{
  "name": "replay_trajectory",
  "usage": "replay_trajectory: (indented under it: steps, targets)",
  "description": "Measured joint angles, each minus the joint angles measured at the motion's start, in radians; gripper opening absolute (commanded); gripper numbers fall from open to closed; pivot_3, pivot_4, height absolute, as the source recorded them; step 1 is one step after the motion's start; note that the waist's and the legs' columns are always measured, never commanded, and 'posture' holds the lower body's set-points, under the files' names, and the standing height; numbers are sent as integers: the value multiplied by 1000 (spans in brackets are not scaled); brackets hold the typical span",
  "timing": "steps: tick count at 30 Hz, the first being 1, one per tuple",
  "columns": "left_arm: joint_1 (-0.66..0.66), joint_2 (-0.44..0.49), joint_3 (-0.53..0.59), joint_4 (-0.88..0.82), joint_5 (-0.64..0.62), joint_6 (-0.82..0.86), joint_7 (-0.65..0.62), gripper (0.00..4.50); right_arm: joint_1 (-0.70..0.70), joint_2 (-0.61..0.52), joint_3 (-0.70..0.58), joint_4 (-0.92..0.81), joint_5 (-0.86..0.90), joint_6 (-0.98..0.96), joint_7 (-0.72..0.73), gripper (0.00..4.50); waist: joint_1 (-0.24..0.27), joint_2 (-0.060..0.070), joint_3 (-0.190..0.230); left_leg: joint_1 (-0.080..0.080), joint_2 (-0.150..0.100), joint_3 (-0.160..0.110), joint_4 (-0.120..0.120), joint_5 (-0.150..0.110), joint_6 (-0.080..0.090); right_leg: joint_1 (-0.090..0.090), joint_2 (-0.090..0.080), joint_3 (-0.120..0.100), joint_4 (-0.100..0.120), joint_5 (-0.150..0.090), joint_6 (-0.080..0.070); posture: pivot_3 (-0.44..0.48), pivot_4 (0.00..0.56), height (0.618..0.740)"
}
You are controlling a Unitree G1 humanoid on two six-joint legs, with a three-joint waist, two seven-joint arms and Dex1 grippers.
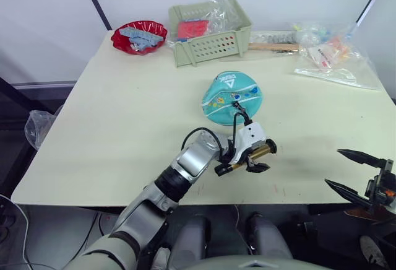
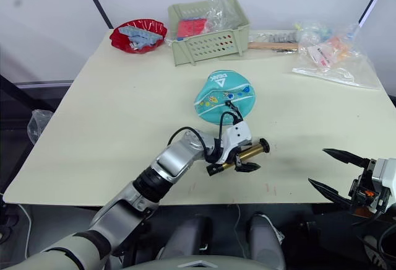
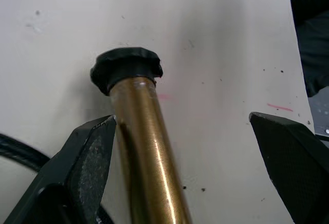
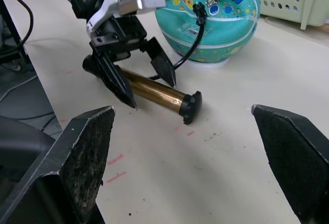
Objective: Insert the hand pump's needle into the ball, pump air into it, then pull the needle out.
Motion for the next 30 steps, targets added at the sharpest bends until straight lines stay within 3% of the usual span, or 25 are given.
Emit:
replay_trajectory:
  steps: [12,15,16,18,19,21,25,30]
  targets:
    - [-11,33,-50,10,59,46,-2,4365,-8,5,5,10,-15,-16,0,4500,0,0,0,0,1,0,0,0,0,0,0,0,0,0,0,0,150,740]
    - [-11,26,-52,12,61,49,5,3614,-9,5,6,10,-15,-17,0,4500,0,0,0,0,1,0,0,0,0,0,0,0,0,0,0,0,150,740]
    - [-11,24,-51,15,64,49,10,3002,-9,5,6,10,-16,-17,0,4500,0,0,0,0,1,0,0,0,0,0,0,0,0,0,0,0,150,740]
    - [-11,23,-50,18,68,46,13,2351,-10,5,6,11,-18,-17,-1,4500,0,0,0,0,1,0,0,0,0,0,0,0,0,0,0,0,150,740]
    - [-12,21,-45,21,68,40,13,1809,-10,7,7,11,-19,-17,-3,4500,1,0,0,0,1,0,0,0,0,0,0,0,0,0,0,0,150,740]
    - [-14,14,-40,15,58,39,2,1232,-10,12,9,11,-20,-17,-6,4500,2,2,-1,0,0,0,0,0,0,0,-1,0,0,0,0,0,150,740]
    - [-13,7,-22,20,57,20,3,1105,-11,16,29,0,-20,3,-35,4500,5,4,-2,1,0,-1,1,1,-1,1,-1,0,1,0,0,0,150,740]
    - [-2,15,25,25,35,-56,-19,1105,-53,46,31,-90,39,143,-198,4500,2,4,-2,0,1,-1,1,1,-1,0,-1,0,1,0,0,0,150,740]
